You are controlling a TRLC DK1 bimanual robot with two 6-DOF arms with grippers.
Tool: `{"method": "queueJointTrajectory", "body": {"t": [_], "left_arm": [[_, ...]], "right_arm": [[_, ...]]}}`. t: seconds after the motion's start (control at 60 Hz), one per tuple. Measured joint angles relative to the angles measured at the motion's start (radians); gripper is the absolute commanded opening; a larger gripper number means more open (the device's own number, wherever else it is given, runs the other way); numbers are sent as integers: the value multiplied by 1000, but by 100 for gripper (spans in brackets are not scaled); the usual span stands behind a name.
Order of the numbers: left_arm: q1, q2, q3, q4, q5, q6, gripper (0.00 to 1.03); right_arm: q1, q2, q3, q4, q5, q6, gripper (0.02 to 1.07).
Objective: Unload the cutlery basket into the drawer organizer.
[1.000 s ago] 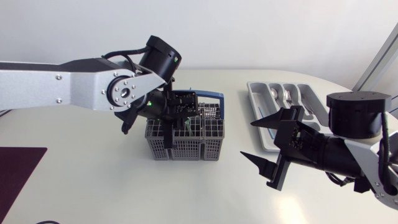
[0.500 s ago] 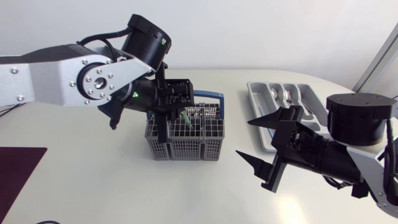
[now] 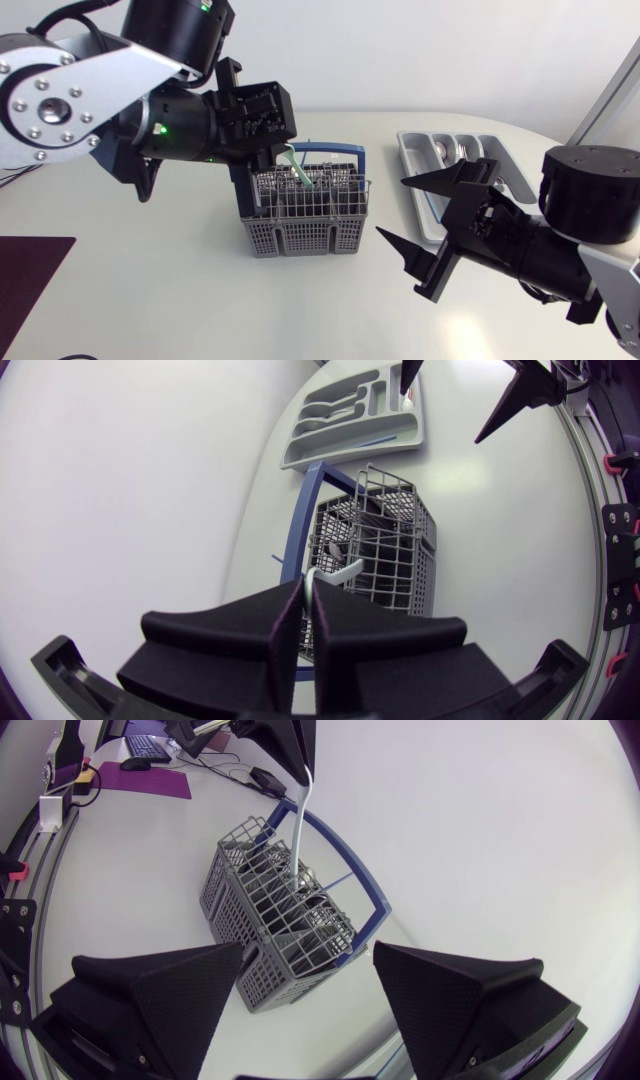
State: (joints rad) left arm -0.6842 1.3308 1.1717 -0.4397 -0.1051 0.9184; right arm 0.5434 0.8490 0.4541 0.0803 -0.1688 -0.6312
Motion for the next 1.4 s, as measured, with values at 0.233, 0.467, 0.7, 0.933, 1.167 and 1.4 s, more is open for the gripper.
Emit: {"method": "queueJointTrajectory", "body": {"t": [0.233, 0.467, 0.7, 0.933, 1.167, 1.4], "left_arm": [[-2, -34, -2, -1, 2, -25, 11], [-64, -48, -66, 42, -69, -29, 11], [-98, -48, -137, 147, -120, -36, 11], [-98, -37, -146, 171, -129, -48, 11], [-105, -25, -146, 181, -157, -87, 11], [-119, -25, -186, 224, -187, -148, 11]], "right_arm": [[19, -1, 0, 6, 17, 3, 96], [26, -5, 0, 6, 21, 3, 96], [26, -9, 0, 6, 21, 3, 96], [65, 32, -6, 43, 43, 4, 96], [84, 153, -5, 86, 43, 27, 83], [84, 253, 24, 147, 46, 62, 52]]}}
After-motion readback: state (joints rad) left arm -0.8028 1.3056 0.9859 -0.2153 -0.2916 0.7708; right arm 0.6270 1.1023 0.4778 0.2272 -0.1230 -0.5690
